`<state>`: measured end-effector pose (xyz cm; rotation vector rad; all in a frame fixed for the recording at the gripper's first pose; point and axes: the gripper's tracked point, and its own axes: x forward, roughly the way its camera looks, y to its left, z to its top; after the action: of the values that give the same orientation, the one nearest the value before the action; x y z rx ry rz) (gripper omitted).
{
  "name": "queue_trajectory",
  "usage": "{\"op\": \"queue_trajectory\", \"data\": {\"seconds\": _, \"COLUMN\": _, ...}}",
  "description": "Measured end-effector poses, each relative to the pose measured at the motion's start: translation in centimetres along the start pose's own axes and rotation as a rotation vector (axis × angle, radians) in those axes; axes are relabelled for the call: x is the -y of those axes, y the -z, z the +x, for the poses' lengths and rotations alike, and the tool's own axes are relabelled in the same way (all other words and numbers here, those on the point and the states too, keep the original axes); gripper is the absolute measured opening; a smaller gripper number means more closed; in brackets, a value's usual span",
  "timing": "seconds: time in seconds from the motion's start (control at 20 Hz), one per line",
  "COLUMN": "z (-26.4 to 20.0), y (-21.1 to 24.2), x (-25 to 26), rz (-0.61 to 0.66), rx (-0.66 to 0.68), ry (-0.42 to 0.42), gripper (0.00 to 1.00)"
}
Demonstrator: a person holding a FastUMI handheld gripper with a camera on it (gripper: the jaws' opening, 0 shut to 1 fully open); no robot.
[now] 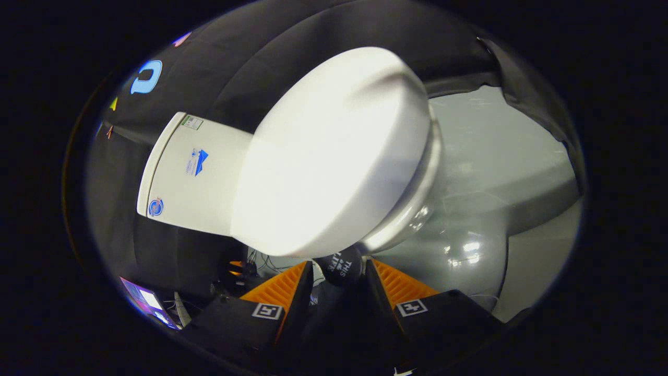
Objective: Open the toilet lid.
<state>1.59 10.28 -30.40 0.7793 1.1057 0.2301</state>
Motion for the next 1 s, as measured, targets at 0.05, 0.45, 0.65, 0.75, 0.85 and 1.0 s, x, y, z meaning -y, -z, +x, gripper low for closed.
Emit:
{"op": "queue_trajectory", "data": {"seconds": 0.05, "z": 0.3, "y": -0.4, "x": 0.5, "rz": -0.029, "rx": 0.023, "ry": 0.017, "gripper": 0.62}}
{"op": "queue_trajectory", "data": {"seconds": 0.45, "z": 0.5, "y": -0.4, "x": 0.7, "rz": -0.116, "rx": 0.054, "ry": 0.041, "gripper": 0.43}}
{"op": "queue_trajectory", "data": {"seconds": 0.65, "z": 0.4, "y": -0.7, "x": 0.5, "rz": -0.227, "rx": 0.113, "ry": 0.062, "gripper": 0.44}}
{"op": "queue_trajectory", "data": {"seconds": 0.75, "z": -0.1, "y": -1.1, "x": 0.4, "rz": -0.189, "rx": 0.131, "ry": 0.036, "gripper": 0.44}}
{"op": "queue_trajectory", "data": {"seconds": 0.85, "z": 0.1, "y": -0.9, "x": 0.0, "rz": -0.141, "rx": 0.126, "ry": 0.009, "gripper": 0.19}}
{"op": "queue_trajectory", "data": {"seconds": 1.0, "z": 0.2, "y": -0.9, "x": 0.1, "rz": -0.151, "rx": 0.127, "ry": -0.001, "gripper": 0.19}}
